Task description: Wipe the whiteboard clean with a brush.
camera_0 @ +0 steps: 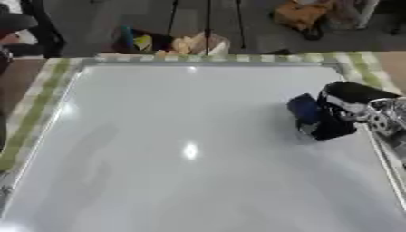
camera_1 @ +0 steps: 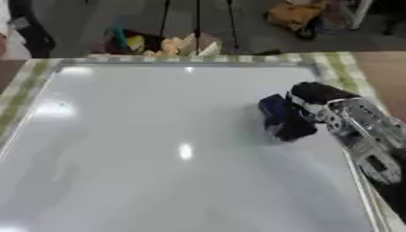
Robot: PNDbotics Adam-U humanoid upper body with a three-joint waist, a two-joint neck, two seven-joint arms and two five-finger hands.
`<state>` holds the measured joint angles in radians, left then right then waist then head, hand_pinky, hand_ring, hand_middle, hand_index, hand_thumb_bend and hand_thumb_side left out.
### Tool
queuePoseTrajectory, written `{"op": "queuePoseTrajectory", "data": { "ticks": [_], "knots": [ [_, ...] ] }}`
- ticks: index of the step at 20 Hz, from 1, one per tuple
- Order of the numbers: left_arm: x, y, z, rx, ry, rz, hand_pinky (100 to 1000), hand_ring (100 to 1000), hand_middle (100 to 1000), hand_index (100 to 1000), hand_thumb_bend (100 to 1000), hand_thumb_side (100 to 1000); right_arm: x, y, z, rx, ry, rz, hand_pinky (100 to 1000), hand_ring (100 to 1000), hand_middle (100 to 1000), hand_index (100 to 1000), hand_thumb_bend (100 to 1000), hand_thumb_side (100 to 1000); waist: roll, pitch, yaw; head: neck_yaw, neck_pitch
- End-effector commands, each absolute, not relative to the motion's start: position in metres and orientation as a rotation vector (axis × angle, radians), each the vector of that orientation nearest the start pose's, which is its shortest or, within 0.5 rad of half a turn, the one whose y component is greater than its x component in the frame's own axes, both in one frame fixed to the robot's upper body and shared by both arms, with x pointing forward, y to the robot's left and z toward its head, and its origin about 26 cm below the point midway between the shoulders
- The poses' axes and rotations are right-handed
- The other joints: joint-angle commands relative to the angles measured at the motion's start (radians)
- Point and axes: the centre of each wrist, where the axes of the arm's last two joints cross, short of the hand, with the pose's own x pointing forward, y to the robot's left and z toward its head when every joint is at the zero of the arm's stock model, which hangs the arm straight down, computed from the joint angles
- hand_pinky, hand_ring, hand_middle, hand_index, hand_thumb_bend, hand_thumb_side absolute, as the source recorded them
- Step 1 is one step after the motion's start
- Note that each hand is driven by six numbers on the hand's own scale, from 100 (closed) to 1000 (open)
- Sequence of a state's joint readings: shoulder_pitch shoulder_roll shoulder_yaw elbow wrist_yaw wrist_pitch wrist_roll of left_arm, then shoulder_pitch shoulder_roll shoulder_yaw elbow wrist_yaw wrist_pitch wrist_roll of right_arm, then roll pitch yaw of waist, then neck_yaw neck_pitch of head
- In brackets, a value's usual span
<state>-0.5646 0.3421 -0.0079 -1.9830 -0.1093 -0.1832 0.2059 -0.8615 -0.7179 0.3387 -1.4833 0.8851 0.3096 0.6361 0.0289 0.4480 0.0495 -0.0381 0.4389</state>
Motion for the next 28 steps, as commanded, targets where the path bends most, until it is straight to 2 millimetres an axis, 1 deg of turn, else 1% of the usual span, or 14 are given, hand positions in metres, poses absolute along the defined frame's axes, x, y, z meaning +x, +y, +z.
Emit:
{"op": "queuePoseTrajectory", "data": {
  "ticks": [1,7,11,21,28],
  "knots": [
    [0.311,0.234,0.283,-0.355,3.446,0.328,675,809,688,809,100,992,0.404,-0.275,0.294,-1.228,-1.144,1.376,363,462,316,376,100,568,0.000,-0.029,0.001,-0.002,-0.001],
    [0.311,0.234,0.283,-0.355,3.444,0.329,675,809,689,810,100,992,0.413,-0.288,0.287,-1.247,-1.095,1.325,365,465,316,381,100,564,0.001,-0.027,0.001,-0.003,-0.004],
    [0.311,0.234,0.283,-0.355,3.444,0.329,675,809,689,810,100,992,0.416,-0.295,0.283,-1.253,-1.076,1.301,365,466,317,407,100,559,0.003,-0.025,0.001,-0.002,-0.004],
    [0.311,0.234,0.284,-0.354,3.440,0.333,676,809,689,811,100,992,0.421,-0.313,0.281,-1.279,-1.049,1.210,361,462,312,410,100,551,0.005,-0.025,0.000,0.001,-0.005],
    [0.311,0.233,0.285,-0.348,3.440,0.333,677,809,690,811,100,992,0.422,-0.316,0.278,-1.279,-1.045,1.208,359,461,308,413,100,549,0.007,-0.026,0.000,0.001,-0.007]
  ]
}}
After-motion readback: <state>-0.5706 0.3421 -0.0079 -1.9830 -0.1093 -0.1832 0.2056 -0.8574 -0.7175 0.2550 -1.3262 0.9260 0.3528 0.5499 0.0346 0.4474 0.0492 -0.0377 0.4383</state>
